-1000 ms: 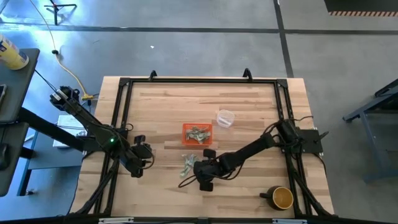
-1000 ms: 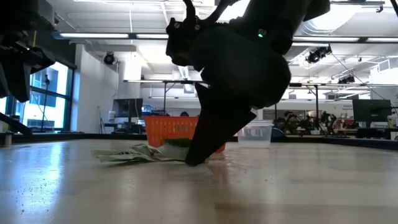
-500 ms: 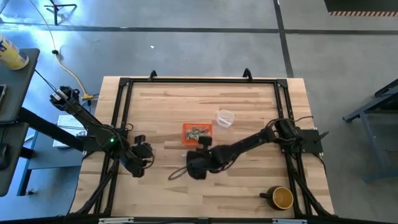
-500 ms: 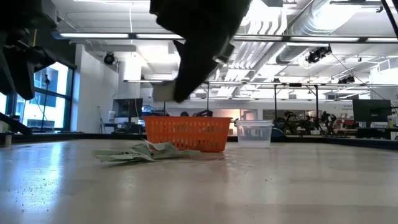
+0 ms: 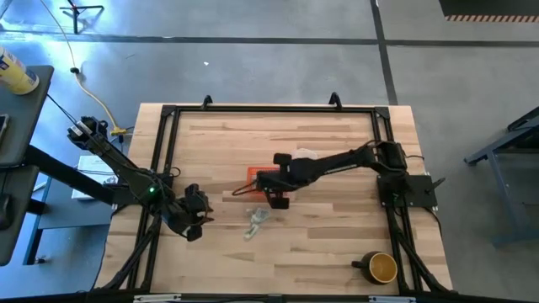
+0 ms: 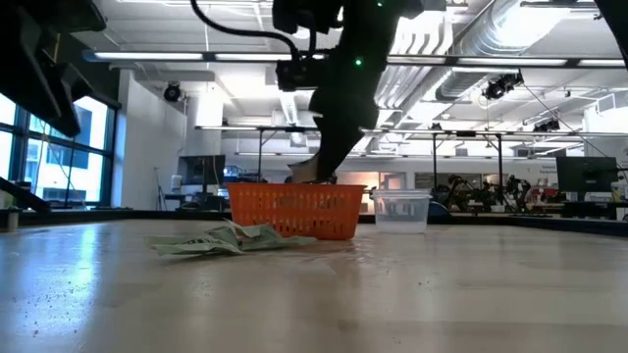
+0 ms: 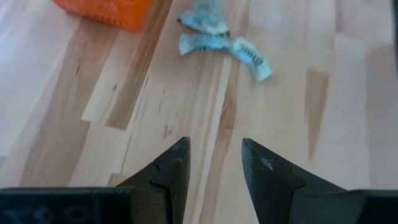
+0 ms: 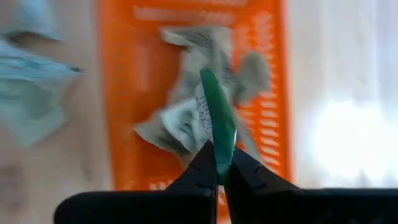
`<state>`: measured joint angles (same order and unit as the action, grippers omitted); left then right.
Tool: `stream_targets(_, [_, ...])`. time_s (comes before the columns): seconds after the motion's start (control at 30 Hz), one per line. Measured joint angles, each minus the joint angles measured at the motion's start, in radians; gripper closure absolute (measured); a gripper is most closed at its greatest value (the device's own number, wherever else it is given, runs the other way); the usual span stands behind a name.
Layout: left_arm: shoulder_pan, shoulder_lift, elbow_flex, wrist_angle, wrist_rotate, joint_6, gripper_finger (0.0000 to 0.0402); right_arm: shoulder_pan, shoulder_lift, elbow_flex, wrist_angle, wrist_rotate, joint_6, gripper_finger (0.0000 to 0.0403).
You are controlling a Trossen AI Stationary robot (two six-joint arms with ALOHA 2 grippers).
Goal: Pick and place Stevia / Truvia into bins
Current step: Put the truvia packet into the basket, then put the stevia packet into the basket
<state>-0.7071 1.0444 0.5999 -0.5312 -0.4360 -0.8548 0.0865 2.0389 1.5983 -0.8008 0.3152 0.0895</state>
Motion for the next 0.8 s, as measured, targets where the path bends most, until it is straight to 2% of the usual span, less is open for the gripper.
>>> stream_targets(0.07, [0.0,0.0,0.0,0.014,-0.014,-0.016,0.0225,-0.01,-0.006,-0.009,0.014,-0.06,-0.049,0.0397])
stream_targets(0.17, [0.0,0.001,0.0,0.015,-0.034,-0.046,0.0225,-0.009,-0.005,-0.012,0.013,-0.062,-0.089,0.0371])
stream_targets(0.33, [0.001,0.001,0.0,0.015,-0.068,-0.086,0.0225,-0.007,-0.005,-0.011,0.006,0.014,-0.096,0.0286])
stream_targets(0.5, [0.001,0.001,0.0,0.019,-0.075,-0.1,0.0225,0.006,-0.045,-0.012,-0.011,-0.044,-0.155,0.0214])
stream_targets(0.67, [0.025,0.031,0.0,0.107,-0.053,0.005,0.0225,0.05,-0.111,-0.011,-0.022,-0.079,-0.16,0.0191])
stream_targets(0.8, [0.136,0.127,0.002,0.304,0.084,0.15,0.0225,0.09,-0.17,-0.05,-0.073,-0.034,-0.118,0.0192])
